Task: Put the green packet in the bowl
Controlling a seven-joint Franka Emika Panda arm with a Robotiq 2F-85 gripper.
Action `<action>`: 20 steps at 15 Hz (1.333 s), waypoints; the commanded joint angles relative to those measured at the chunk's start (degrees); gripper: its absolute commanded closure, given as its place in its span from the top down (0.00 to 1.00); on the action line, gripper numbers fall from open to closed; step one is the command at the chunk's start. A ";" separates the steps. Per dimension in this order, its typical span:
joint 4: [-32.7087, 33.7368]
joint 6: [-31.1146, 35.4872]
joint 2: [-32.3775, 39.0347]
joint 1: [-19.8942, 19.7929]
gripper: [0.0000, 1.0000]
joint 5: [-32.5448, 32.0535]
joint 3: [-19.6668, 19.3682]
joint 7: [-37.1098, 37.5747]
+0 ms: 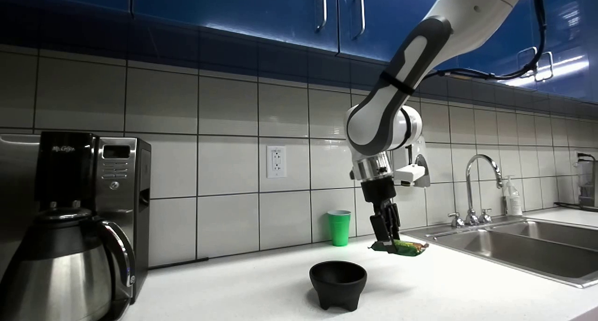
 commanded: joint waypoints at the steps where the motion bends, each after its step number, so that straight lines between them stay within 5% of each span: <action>1: 0.24 -2.04 -0.98 0.22 0.18 -0.52 1.40 -2.11; 20: -1.02 -2.64 -1.34 4.66 0.18 -1.70 6.41 -5.41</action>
